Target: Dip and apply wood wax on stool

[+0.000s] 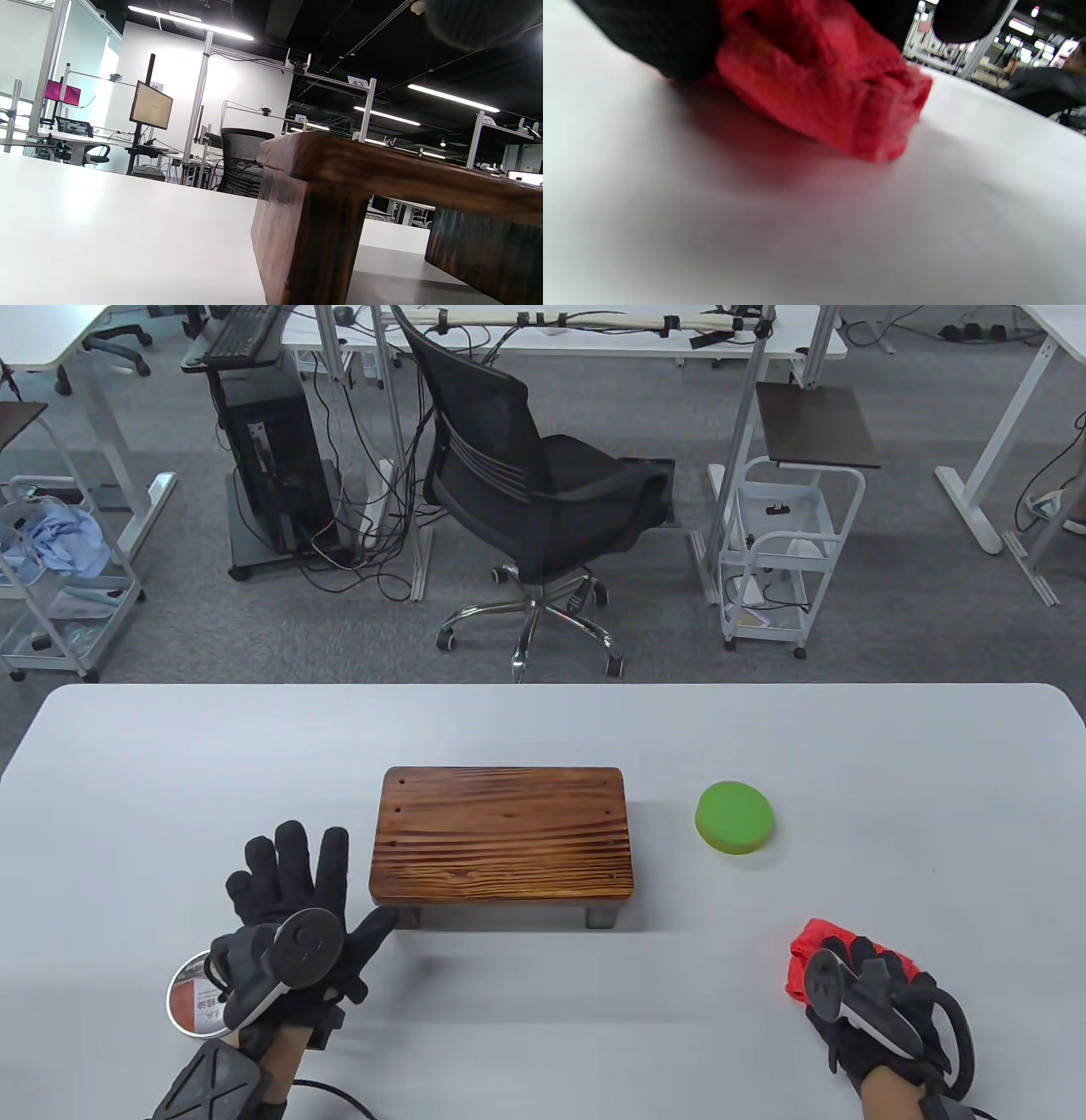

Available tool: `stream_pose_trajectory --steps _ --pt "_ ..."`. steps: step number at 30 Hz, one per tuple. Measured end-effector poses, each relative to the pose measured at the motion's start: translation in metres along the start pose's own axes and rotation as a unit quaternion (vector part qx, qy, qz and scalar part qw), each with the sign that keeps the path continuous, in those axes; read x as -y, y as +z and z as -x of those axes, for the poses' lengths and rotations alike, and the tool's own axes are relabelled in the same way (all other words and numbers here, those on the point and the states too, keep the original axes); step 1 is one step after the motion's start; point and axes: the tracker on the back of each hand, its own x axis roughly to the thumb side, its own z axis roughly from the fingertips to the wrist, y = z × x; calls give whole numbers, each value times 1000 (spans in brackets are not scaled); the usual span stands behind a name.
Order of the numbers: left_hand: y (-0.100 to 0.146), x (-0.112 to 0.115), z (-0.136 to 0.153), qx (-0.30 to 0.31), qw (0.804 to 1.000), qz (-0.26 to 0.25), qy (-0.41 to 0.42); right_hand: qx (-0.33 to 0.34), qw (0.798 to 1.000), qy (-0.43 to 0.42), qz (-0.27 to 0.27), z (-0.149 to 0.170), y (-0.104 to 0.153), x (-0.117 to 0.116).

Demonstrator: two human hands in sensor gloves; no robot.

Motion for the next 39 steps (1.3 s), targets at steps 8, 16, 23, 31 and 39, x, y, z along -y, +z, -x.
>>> stream_pose_trajectory --steps 8,16,23,31,39 --pt "-30 7 -11 -2 996 61 65 -16 997 -9 80 2 -3 27" --pt "-57 43 -2 -43 977 168 125 86 972 -72 207 -58 7 129" --pt "-59 61 -2 -44 964 206 164 197 957 -43 210 -156 -13 176" --pt "-56 66 1 -74 956 186 214 227 956 48 177 -206 -27 175" --pt "-57 63 1 -84 956 183 213 328 925 48 188 -215 -7 180"
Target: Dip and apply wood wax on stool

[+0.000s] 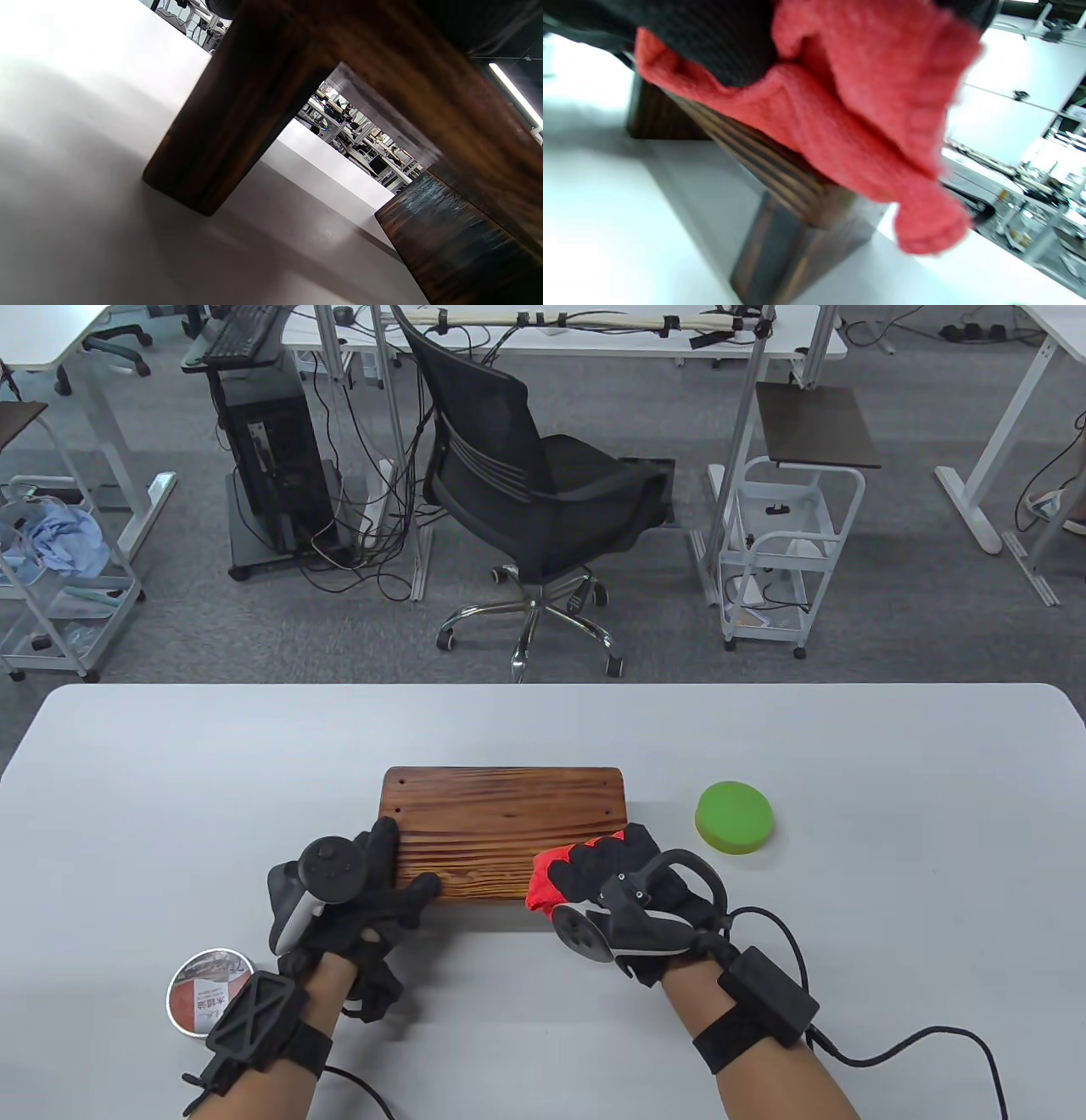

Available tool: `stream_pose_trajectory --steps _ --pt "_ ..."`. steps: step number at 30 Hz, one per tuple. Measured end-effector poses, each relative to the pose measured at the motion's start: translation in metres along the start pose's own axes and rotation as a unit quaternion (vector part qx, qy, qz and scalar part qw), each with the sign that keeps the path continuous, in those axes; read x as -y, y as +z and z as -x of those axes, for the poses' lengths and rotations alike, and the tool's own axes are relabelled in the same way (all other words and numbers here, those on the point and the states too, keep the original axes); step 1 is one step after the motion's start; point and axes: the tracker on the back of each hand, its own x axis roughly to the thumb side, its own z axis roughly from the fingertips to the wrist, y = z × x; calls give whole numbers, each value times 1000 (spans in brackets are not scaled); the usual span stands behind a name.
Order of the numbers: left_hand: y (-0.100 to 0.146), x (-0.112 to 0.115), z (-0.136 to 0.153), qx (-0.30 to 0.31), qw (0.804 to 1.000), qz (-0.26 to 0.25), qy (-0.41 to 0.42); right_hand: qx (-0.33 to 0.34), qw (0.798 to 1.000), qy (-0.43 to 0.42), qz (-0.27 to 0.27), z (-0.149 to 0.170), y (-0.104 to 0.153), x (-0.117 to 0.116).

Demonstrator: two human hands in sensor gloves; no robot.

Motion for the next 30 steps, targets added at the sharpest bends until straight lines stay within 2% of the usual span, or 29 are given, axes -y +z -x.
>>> stream_pose_trajectory --steps 2,3,5,7,9,12,15,17,18,19,21,24,26,28,30 --pt "0 0 0 -2 1000 1 3 -54 998 -20 -18 20 -10 -5" --pt "0 0 0 -2 1000 1 3 -87 996 -1 -37 31 -14 -9" --pt "1 -1 0 -4 1000 2 5 -111 992 -31 -53 41 -16 -12" --pt "2 -1 -1 -5 1000 3 5 -95 993 -47 -46 34 -14 -10" --pt "2 -1 -1 -5 1000 3 2 -19 999 -12 -26 9 -7 2" --pt "1 -1 -1 -6 1000 5 3 37 998 -47 -1 -9 -3 7" --pt "2 -1 -1 -6 1000 5 4 4 999 -38 -25 4 -10 5" --pt "2 -1 -1 -6 1000 4 2 -61 995 -59 -49 21 -18 0" --pt "2 -1 -1 -6 1000 4 2 -92 992 -42 -69 29 -21 -5" --pt "2 -1 -1 -6 1000 4 4 -99 991 -41 -74 33 -22 -7" --pt "2 -1 -1 -7 1000 5 4 -98 991 -67 -64 26 -24 -4" --pt "2 -1 -1 -6 1000 5 4 -14 998 -40 -38 -6 -24 7" --pt "2 -1 -1 -6 1000 5 4 19 998 -56 -14 -21 -24 10" --pt "2 -1 -1 -6 1000 5 5 7 999 -37 -31 -16 -27 10" --pt "2 -1 -1 -6 1000 6 4 -39 996 -66 -44 4 -33 7"
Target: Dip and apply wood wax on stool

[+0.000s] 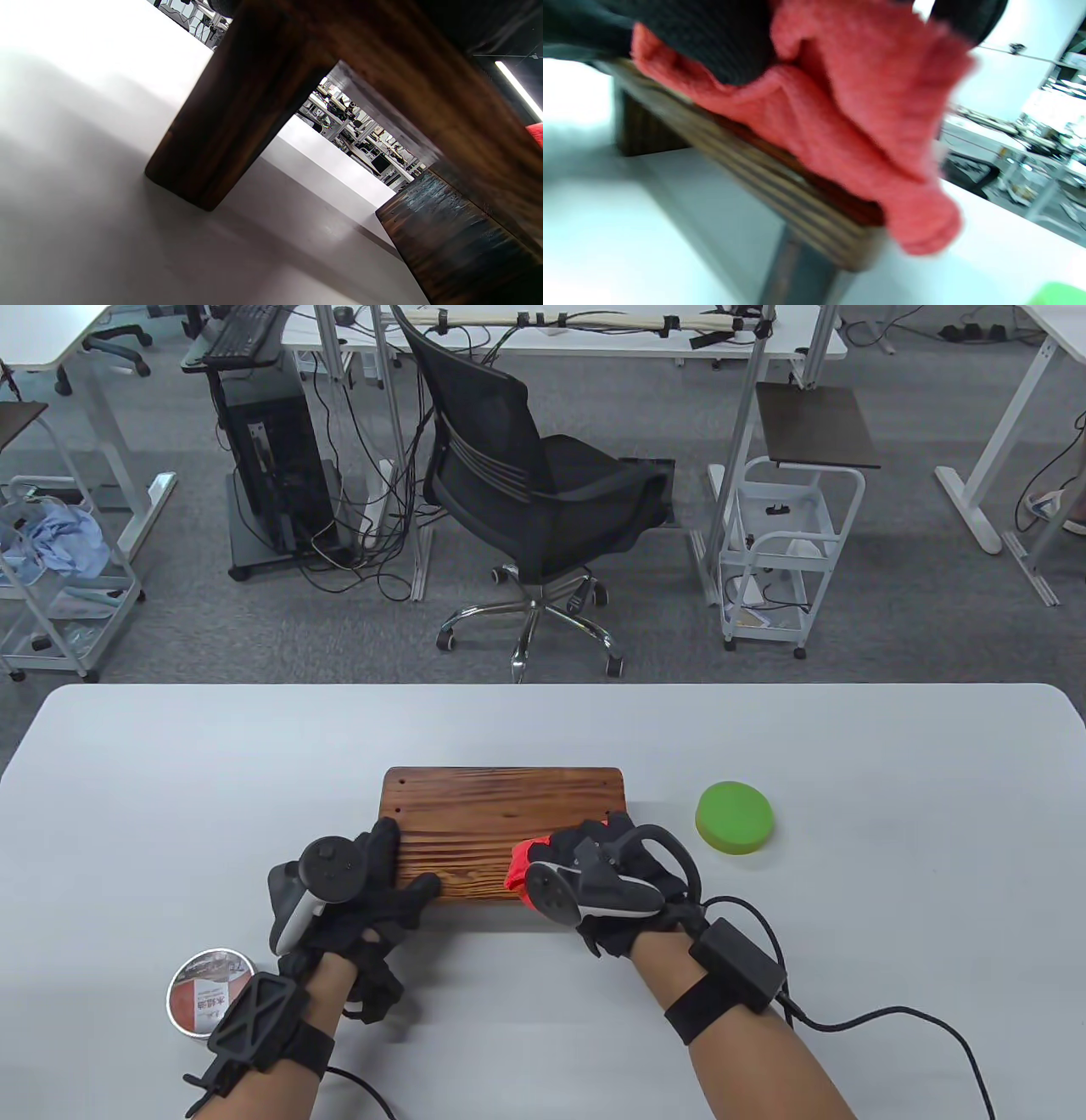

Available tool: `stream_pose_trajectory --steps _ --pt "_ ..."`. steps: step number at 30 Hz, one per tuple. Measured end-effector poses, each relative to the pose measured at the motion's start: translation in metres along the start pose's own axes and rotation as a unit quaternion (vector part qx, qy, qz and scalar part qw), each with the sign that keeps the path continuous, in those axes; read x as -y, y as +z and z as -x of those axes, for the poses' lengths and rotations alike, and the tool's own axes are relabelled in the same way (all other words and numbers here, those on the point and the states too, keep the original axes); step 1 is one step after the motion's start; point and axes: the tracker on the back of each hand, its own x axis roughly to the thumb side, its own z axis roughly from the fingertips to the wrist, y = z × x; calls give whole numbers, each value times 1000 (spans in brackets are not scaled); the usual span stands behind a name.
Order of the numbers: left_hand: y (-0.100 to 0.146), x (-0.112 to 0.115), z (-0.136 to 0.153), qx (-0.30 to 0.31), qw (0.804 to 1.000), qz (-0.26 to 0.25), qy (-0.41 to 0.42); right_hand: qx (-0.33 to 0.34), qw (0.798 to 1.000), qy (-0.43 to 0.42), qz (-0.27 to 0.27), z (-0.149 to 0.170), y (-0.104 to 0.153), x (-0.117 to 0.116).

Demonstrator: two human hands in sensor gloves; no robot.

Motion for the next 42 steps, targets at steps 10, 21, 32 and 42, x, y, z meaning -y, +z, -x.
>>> stream_pose_trajectory --steps 10,21,32,42 --pt "0 0 0 0 1000 1 0 66 998 3 24 -38 -1 2" --pt "0 0 0 -1 1000 2 0 3 1000 2 4 -33 -15 4" --pt "0 0 0 0 1000 4 0 -57 998 12 -39 -24 -35 10" --pt "0 -1 0 0 1000 3 -6 65 998 4 12 -65 -29 15"
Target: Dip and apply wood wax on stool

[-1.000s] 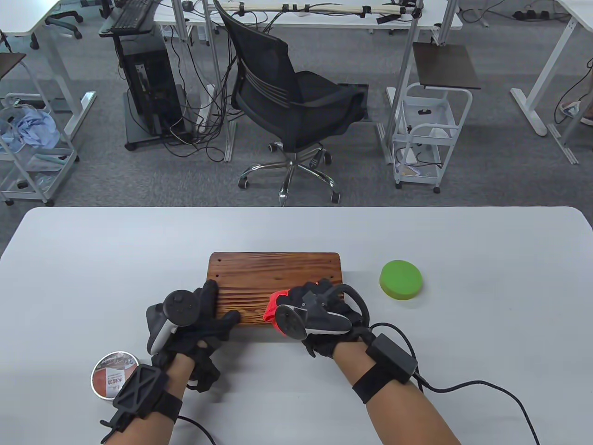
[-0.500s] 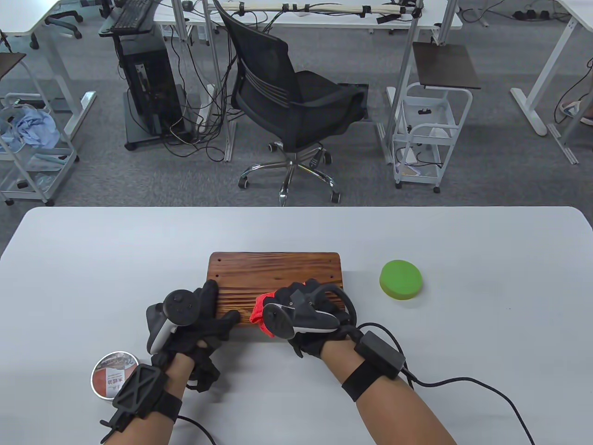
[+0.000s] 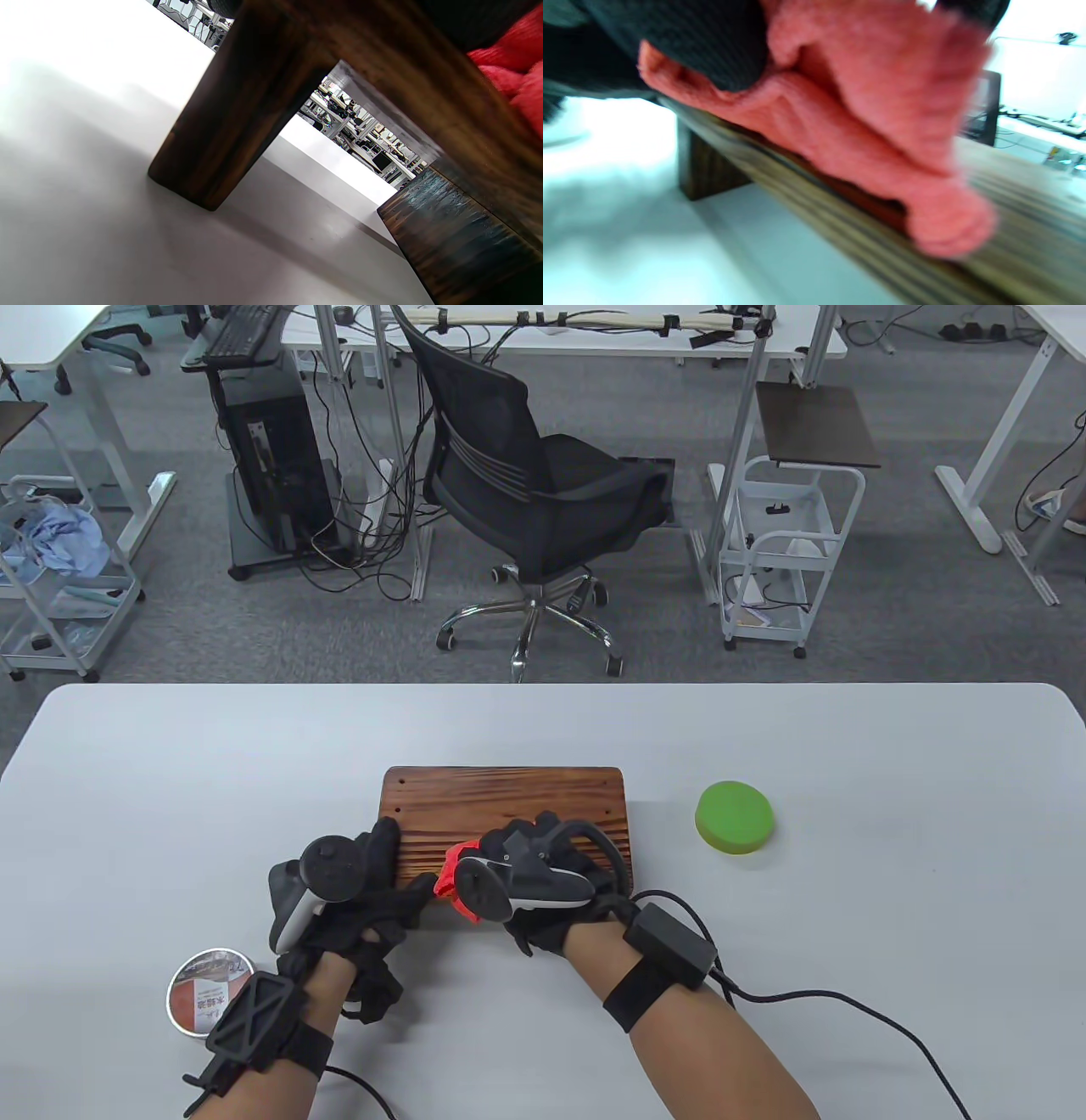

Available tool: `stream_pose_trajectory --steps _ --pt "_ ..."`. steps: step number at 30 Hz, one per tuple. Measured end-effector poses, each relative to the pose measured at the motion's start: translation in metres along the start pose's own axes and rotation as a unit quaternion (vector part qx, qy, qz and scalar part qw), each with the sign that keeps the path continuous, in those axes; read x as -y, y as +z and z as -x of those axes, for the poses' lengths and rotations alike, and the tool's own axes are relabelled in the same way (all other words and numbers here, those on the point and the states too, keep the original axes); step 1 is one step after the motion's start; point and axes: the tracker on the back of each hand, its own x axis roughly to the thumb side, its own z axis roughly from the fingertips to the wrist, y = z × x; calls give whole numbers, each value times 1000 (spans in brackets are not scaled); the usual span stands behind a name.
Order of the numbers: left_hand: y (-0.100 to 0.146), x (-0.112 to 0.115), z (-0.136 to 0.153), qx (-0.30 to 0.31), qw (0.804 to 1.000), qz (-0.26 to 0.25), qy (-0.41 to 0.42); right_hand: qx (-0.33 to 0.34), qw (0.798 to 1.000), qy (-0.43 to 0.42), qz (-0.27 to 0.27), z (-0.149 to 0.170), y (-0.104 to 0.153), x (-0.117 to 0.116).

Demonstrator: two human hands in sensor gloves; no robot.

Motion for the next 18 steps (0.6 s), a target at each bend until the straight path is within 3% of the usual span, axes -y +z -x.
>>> stream_pose_trajectory --steps 3,5,7,10,12,14,18 --pt "0 0 0 0 1000 0 0 -81 996 12 -21 23 -11 -4" --pt "0 0 0 -1 1000 0 1 -101 995 -18 -19 27 -17 -4" --pt "0 0 0 -1 1000 0 0 -75 997 -24 -28 14 -17 -3" --pt "0 0 0 -1 1000 0 0 16 999 -34 5 -15 -9 1" --pt "0 0 0 -1 1000 1 0 34 998 -48 5 -22 -8 2" --pt "0 0 0 -1 1000 1 0 12 1000 -6 0 -18 -11 4" --pt "0 0 0 -1 1000 1 0 -63 998 -10 -19 4 -29 3"
